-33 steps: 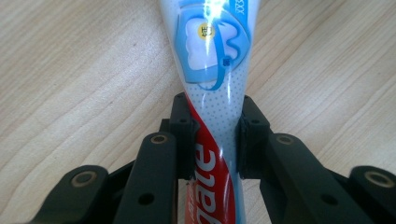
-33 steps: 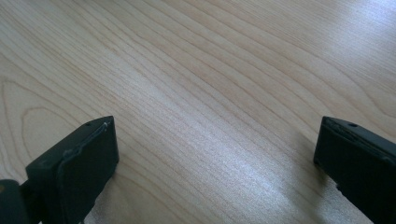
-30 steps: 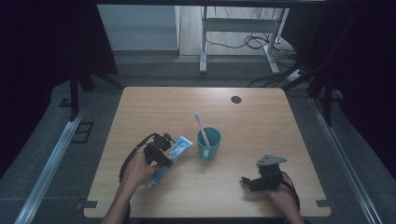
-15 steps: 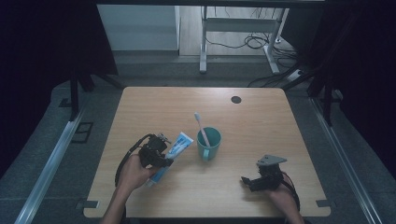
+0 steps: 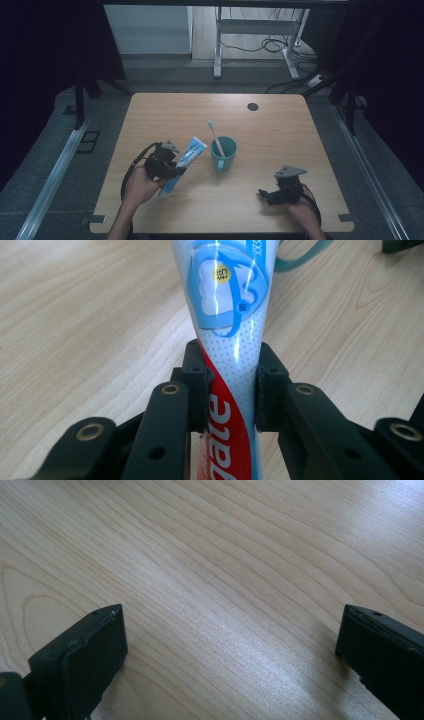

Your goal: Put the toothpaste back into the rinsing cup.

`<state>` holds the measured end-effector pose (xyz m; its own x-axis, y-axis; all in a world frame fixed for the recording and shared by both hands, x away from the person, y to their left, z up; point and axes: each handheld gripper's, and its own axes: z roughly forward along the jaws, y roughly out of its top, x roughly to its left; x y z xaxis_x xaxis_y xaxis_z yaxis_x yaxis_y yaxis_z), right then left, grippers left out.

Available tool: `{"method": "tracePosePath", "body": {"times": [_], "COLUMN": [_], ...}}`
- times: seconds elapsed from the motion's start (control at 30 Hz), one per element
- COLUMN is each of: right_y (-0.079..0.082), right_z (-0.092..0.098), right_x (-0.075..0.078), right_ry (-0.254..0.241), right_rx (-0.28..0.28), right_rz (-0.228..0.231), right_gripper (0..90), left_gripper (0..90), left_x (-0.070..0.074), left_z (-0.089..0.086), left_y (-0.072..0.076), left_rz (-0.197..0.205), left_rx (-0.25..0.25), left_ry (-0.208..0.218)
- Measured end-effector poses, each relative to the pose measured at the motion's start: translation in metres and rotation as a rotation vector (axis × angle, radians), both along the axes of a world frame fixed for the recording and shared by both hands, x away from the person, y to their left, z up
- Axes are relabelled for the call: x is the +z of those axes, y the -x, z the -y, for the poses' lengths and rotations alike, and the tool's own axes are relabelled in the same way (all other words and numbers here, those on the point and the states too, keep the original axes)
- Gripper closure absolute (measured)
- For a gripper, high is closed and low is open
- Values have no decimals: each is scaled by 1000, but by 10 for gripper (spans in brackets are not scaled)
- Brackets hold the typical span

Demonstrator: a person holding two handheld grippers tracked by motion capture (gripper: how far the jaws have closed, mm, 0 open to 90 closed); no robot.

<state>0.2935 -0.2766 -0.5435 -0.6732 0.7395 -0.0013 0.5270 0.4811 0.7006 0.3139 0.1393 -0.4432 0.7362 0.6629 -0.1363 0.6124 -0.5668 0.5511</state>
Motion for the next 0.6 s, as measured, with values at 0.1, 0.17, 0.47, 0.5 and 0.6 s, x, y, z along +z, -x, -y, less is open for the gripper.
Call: {"method": "tracePosePath", "body": {"times": [0.1,0.17,0.47,0.5,0.6], "right_y": [0,0,0,0,0], "right_z": [0,0,0,0,0], "right_x": [0,0,0,0,0], "right_ry": [0,0,0,1,1], "right_rx": [0,-1,-1,-1,0], "right_rz": [1,0,0,1,2], "right_gripper": [0,0,0,0,0], "left_gripper": [727,727,727,727,727], "left_x": [4,7,19,20,23], "left_z": [1,2,10,11,14], "left_y": [2,4,7,7,6], "left_rz": [28,39,93,99,120], "left_rx": [-3,-2,-33,-40,-41], "left_ry": [13,29,67,68,80]}}
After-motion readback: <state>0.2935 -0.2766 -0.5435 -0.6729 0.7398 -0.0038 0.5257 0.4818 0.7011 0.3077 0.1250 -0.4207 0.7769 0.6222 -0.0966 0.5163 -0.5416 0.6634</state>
